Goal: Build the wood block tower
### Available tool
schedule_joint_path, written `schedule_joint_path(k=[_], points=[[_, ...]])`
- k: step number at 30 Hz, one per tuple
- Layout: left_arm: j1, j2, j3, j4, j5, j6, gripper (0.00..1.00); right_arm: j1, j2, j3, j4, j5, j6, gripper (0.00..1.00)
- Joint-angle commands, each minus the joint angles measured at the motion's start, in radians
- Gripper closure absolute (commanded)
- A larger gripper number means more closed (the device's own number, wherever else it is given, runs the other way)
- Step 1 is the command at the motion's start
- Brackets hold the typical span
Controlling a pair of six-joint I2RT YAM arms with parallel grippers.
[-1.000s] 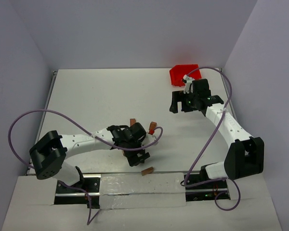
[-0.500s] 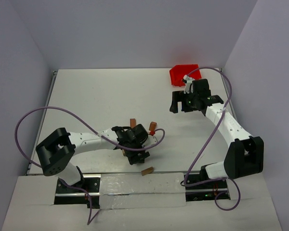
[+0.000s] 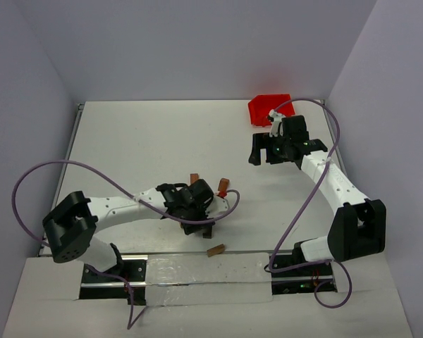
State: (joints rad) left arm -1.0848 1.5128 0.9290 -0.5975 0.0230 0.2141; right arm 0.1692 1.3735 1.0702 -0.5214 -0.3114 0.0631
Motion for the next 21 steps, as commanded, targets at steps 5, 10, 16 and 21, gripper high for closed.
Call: schedule_joint_path(k=[5, 10, 16, 21], points=[[0.188, -0.200, 0.168, -0.175, 0.164, 0.409, 0.96, -0.008, -0.003, 0.024, 0.005, -0.029, 0.013, 0.00], [0.293, -0.128, 0.303, -0.325, 0.210, 0.542, 0.97, -0.009, 0.006, 0.030, 0.004, -0.041, 0.009, 0.00], [0.369, 0.000, 0.416, -0.341, 0.288, 0.669, 1.00, -0.009, 0.020, 0.043, 0.000, -0.048, 0.006, 0.00], [0.435, 0.131, 0.539, -0.350, 0.327, 0.713, 0.98, -0.009, 0.019, 0.051, -0.031, -0.021, -0.001, 0.00]])
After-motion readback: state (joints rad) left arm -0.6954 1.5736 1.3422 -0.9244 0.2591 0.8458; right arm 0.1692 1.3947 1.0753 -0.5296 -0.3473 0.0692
